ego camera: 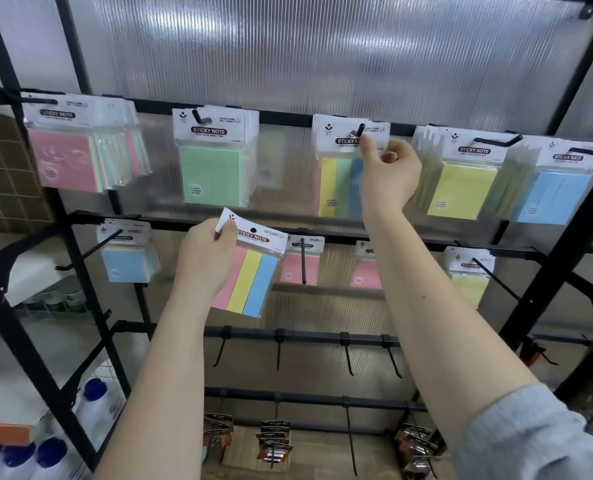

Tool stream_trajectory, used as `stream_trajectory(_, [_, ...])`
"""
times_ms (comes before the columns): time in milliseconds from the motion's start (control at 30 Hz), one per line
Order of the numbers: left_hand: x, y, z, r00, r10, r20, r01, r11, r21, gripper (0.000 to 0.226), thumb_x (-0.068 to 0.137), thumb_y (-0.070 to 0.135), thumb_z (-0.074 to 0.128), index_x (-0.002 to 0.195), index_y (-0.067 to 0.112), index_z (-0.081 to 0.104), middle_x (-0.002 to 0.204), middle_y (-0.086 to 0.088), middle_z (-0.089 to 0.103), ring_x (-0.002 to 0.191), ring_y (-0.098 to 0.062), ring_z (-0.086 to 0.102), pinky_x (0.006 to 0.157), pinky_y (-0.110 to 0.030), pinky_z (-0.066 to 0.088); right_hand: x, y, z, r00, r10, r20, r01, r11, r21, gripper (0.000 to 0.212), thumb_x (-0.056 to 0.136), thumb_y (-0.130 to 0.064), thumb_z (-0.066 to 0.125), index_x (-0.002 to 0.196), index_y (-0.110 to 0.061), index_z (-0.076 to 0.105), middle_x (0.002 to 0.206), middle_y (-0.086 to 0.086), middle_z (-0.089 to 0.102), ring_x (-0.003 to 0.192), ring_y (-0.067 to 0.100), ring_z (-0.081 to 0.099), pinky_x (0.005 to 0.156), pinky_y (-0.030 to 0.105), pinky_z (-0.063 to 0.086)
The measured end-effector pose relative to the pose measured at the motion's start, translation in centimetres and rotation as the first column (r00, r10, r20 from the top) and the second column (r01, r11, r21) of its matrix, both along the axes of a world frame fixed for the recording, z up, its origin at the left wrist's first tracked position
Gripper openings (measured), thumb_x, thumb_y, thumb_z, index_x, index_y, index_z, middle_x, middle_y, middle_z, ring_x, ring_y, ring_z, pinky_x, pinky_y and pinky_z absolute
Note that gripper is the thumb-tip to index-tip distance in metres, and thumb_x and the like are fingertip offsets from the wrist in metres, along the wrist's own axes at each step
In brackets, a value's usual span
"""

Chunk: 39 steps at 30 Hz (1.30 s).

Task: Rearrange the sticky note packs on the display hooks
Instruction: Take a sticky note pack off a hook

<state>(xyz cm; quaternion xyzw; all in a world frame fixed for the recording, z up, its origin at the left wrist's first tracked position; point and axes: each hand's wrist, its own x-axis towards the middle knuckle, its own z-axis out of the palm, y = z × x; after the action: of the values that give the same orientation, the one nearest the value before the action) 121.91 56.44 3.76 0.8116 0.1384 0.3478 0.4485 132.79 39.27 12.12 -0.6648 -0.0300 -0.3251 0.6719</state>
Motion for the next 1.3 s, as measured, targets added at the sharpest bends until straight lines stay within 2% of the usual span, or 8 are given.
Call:
stream_trajectory(200, [-0.3, -0.6, 0.0, 0.998, -0.048, 0.034, 0.049, 0.998, -0.044, 0.041, 0.099, 0.021, 0.040, 0.058, 0.020, 0.038, 0.039, 0.027, 0.045, 0.041, 0.010, 0.043, 0.041, -0.005, 0.030, -0.3, -0.5, -0.1, 0.999, -0.033, -0.016, 0.033, 0.999, 0.021, 0.025, 0.083, -0.038, 0.070, 0.095, -0.025, 0.052, 0.100, -0.004, 0.059, 0.089, 0.009, 0.056, 0.066, 0.014, 0.036])
stream_trajectory(367, [-0.6, -1.2, 0.1, 0.994, -0.098, 0.040, 0.100, 0.993, -0.055, 0.036, 0.099, 0.030, 0.040, 0.071, 0.011, 0.052, 0.053, 0.016, 0.054, 0.048, 0.004, 0.042, 0.049, -0.018, 0.029, -1.1, -2.6, -1.0, 0.998, -0.064, -0.022, 0.064, 0.998, 0.026, 0.014, 0.085, -0.033, 0.068, 0.087, -0.024, 0.056, 0.088, -0.010, 0.061, 0.084, 0.006, 0.059, 0.072, 0.016, 0.041])
stream_trajectory(533, [-0.8, -2.1, 0.5, 0.984, -0.144, 0.102, 0.151, 0.986, -0.069, 0.044, 0.098, 0.037, 0.043, 0.092, -0.004, 0.059, 0.093, -0.020, 0.065, 0.071, -0.015, 0.050, 0.059, -0.027, 0.035, -2.1, -6.0, -3.7, 0.996, -0.007, -0.093, -0.026, 0.936, -0.350, 0.013, 0.092, -0.022, 0.058, 0.093, -0.017, 0.070, 0.086, -0.008, 0.066, 0.076, 0.005, 0.058, 0.064, 0.016, 0.040])
stream_trajectory(733, [-0.8, -4.5, 2.2, 0.951, -0.250, 0.184, 0.267, 0.961, -0.069, 0.024, 0.096, 0.035, 0.049, 0.080, 0.024, 0.064, 0.079, 0.008, 0.068, 0.066, 0.000, 0.055, 0.059, -0.014, 0.042, -3.0, -9.0, -8.5, 0.945, -0.101, -0.312, -0.142, 0.734, -0.665, 0.021, 0.100, -0.024, 0.046, 0.092, -0.019, 0.065, 0.081, 0.001, 0.061, 0.068, 0.016, 0.052, 0.053, 0.023, 0.030])
stream_trajectory(833, [-0.3, -6.1, 3.8, 0.921, -0.312, 0.235, 0.336, 0.939, -0.071, 0.020, 0.096, 0.034, 0.050, 0.084, 0.024, 0.063, 0.085, 0.003, 0.068, 0.075, -0.009, 0.058, 0.069, -0.025, 0.047, -3.6, -10.0, -10.6, 0.916, -0.115, -0.384, -0.198, 0.702, -0.684, 0.028, 0.101, -0.023, 0.042, 0.096, -0.015, 0.069, 0.087, 0.007, 0.068, 0.075, 0.022, 0.054, 0.058, 0.021, 0.035])
stream_trajectory(967, [0.4, -8.2, 6.7, 0.878, -0.314, 0.360, 0.369, 0.925, -0.092, 0.015, 0.093, 0.033, 0.057, 0.079, 0.029, 0.062, 0.066, 0.015, 0.064, 0.060, -0.007, 0.053, 0.054, -0.020, 0.042, -4.4, -11.1, -12.6, 0.916, -0.078, -0.393, -0.224, 0.714, -0.664, 0.040, 0.099, -0.019, 0.044, 0.060, -0.027, 0.041, 0.057, -0.012, 0.039, 0.063, 0.015, 0.039, 0.046, 0.013, 0.024])
stream_trajectory(1100, [1.5, -9.4, 9.1, 0.856, -0.307, 0.417, 0.361, 0.931, -0.057, 0.014, 0.088, 0.029, 0.064, 0.075, 0.024, 0.062, 0.067, 0.012, 0.066, 0.063, -0.007, 0.060, 0.055, -0.017, 0.043, -5.0, -11.3, -13.3, 0.905, -0.059, -0.420, -0.236, 0.753, -0.615, 0.027, 0.098, -0.021, 0.047, 0.109, -0.009, 0.069, 0.079, -0.001, 0.062, 0.063, 0.009, 0.052, 0.062, 0.022, 0.037])
stream_trajectory(1300, [4.4, -10.2, 10.0, 0.879, -0.230, 0.418, 0.297, 0.949, -0.103, 0.035, 0.092, 0.027, 0.059, 0.078, -0.006, 0.059, 0.067, -0.011, 0.050, 0.062, -0.015, 0.039, 0.057, -0.026, 0.029, -5.3, -11.1, -13.4, 0.914, -0.047, -0.403, -0.237, 0.742, -0.627, 0.030, 0.098, -0.023, 0.047, 0.110, -0.006, 0.068, 0.078, -0.003, 0.056, 0.061, 0.006, 0.046, 0.061, 0.020, 0.035])
